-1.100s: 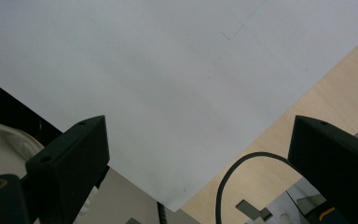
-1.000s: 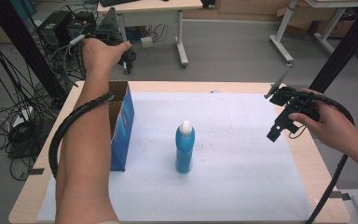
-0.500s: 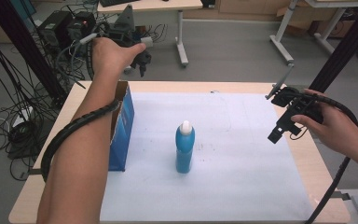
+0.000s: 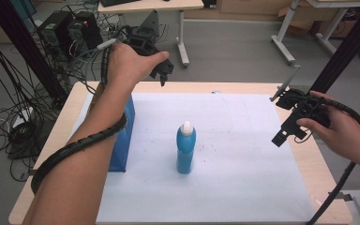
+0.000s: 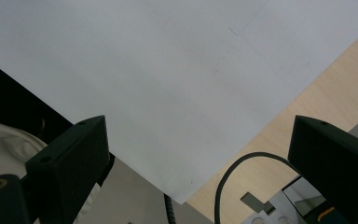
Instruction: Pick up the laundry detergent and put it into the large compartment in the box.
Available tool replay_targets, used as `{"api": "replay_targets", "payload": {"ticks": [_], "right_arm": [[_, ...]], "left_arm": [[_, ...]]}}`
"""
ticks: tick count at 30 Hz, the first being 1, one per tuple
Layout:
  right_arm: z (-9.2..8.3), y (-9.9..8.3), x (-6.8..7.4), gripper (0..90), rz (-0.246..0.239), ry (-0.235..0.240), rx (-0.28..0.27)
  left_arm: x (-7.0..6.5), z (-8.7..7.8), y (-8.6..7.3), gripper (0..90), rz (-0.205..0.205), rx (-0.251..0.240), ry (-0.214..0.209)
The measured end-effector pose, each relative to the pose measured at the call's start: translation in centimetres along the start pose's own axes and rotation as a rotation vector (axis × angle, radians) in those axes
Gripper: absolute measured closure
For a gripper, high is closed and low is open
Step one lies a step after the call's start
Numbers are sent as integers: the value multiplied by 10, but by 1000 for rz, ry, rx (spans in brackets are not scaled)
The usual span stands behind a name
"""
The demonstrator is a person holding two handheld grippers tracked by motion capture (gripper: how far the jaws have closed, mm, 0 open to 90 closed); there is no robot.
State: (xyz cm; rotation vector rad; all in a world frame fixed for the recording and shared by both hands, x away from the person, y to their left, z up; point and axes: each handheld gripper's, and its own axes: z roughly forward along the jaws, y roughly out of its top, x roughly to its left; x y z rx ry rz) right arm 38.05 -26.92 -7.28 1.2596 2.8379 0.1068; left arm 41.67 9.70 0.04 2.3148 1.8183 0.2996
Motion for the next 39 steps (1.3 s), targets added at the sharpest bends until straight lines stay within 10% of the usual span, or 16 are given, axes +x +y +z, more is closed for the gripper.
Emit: {"api": "replay_targets", "payload": {"ticks": [16,39], "right_arm": [[0,-5,0,52,32,-12,3],[1,-14,8,52,24,-30,4]], "left_arm": [[-39,-8,-15,46,83,9,-13],[-81,7,-29,46,93,30,-25]]}}
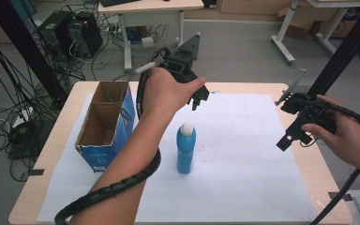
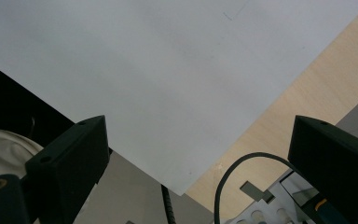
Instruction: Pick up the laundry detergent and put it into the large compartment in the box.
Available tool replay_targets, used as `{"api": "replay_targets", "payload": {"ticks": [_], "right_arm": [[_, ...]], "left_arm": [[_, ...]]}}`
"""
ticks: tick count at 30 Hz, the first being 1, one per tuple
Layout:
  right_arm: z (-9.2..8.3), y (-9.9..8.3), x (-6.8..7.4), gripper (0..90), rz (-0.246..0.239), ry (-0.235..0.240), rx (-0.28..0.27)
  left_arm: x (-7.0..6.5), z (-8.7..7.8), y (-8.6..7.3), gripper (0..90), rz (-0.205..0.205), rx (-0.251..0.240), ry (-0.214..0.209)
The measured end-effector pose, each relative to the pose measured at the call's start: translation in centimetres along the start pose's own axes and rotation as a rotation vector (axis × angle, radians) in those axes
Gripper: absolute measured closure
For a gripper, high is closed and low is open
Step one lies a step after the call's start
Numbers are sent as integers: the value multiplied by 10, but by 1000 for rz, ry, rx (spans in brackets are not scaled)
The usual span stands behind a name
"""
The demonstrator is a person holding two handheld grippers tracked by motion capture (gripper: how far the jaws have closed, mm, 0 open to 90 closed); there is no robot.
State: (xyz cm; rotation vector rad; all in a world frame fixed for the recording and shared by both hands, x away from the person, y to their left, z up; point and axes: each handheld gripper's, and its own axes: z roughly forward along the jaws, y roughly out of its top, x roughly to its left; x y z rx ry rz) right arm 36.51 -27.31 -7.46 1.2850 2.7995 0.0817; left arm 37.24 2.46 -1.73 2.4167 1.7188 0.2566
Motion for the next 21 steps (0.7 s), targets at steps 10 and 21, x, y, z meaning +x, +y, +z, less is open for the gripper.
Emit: {"api": "replay_targets", "payload": {"ticks": [10,21], "right_arm": [[-1,-6,6,52,-6,-18,-7],[0,-14,6,52,-4,-16,-14]], "left_arm": [[-8,12,-2,45,-20,15,3],[-19,25,-4,45,-16,39,-2]]}}
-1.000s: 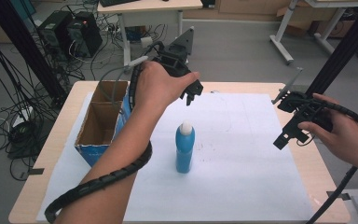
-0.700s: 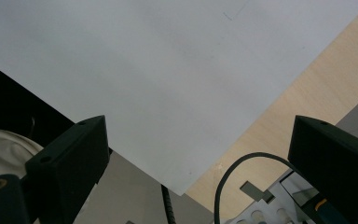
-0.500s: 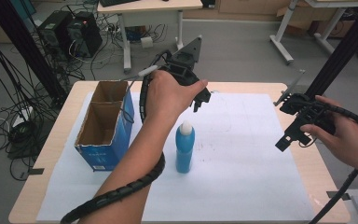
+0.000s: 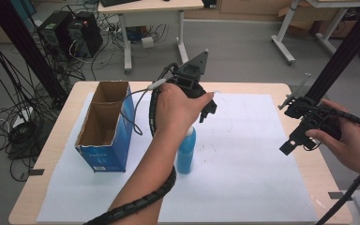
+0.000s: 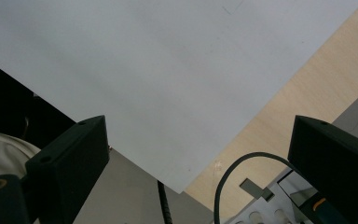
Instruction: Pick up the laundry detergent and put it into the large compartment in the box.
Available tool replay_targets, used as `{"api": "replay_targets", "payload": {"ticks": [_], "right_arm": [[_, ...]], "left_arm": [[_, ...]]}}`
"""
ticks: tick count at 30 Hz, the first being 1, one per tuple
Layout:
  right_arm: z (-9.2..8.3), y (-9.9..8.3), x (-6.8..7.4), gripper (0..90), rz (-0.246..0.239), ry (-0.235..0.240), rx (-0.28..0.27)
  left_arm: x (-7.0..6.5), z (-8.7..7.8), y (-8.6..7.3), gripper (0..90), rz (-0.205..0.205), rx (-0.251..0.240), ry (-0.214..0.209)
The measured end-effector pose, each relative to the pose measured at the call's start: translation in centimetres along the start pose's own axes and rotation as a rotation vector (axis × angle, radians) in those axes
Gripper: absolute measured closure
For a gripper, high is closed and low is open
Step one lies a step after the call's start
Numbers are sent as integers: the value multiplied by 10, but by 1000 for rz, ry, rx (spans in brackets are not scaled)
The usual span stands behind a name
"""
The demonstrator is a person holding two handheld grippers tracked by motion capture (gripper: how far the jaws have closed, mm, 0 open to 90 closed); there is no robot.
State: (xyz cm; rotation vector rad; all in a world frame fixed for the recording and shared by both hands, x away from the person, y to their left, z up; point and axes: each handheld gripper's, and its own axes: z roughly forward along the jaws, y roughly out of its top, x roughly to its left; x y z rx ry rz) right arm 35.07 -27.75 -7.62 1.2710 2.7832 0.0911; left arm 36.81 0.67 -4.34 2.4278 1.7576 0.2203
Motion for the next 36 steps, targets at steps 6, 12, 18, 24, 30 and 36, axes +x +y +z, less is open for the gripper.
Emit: {"api": "replay_targets", "payload": {"ticks": [6,12,18,24,30,36], "right_arm": [[-1,-2,1,52,-2,-2,-7],[0,-2,0,52,-2,-2,-3],[1,-2,-1,52,-2,-2,-3],[2,-4,-1,52,-1,-3,-3],[5,-3,-1,52,-3,2,1],[8,-2,-1,52,-5,8,3]], "left_arm": [[-4,6,2,46,-9,8,4],[-5,11,3,46,-32,5,9],[-4,17,4,46,-43,5,6],[-2,28,7,45,-71,20,12],[-4,38,10,47,-77,36,7],[-5,47,12,46,-85,42,8]]}}
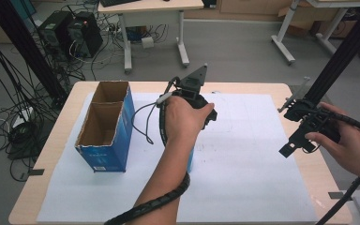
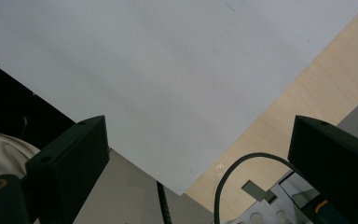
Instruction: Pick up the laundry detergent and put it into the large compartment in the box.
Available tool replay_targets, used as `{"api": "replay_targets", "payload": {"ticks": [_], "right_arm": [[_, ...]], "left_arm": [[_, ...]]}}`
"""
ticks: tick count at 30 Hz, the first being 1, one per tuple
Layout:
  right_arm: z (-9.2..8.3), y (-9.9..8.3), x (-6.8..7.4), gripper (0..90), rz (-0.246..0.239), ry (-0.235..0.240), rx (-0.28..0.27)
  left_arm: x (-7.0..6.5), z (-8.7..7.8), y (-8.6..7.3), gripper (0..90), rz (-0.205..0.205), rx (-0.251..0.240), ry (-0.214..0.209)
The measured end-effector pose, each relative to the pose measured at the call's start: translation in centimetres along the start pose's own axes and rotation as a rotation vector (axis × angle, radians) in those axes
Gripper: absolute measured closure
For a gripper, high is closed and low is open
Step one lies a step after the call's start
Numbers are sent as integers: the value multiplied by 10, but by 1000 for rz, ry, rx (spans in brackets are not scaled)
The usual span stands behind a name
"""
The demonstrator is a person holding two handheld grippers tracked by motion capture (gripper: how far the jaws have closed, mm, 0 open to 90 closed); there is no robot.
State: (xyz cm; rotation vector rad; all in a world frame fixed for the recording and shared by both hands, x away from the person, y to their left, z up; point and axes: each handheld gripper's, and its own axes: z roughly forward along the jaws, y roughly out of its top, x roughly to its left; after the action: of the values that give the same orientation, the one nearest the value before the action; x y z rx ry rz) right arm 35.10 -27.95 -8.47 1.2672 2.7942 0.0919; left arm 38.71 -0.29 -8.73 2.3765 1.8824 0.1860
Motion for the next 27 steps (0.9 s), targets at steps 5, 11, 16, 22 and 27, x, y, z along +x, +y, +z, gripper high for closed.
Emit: {"api": "replay_targets", "payload": {"ticks": [5,11,16,22,27], "right_arm": [[3,1,-1,52,-1,0,1],[8,5,-1,52,-5,8,13],[8,5,0,52,-9,9,11],[8,5,1,52,-10,8,10],[9,6,0,52,-9,11,16]], "left_arm": [[2,6,2,46,-20,7,-6],[1,16,2,46,-13,27,-6],[0,22,1,45,-18,35,-10],[1,30,1,45,-21,45,-18],[1,35,2,45,-13,54,-28]]}}
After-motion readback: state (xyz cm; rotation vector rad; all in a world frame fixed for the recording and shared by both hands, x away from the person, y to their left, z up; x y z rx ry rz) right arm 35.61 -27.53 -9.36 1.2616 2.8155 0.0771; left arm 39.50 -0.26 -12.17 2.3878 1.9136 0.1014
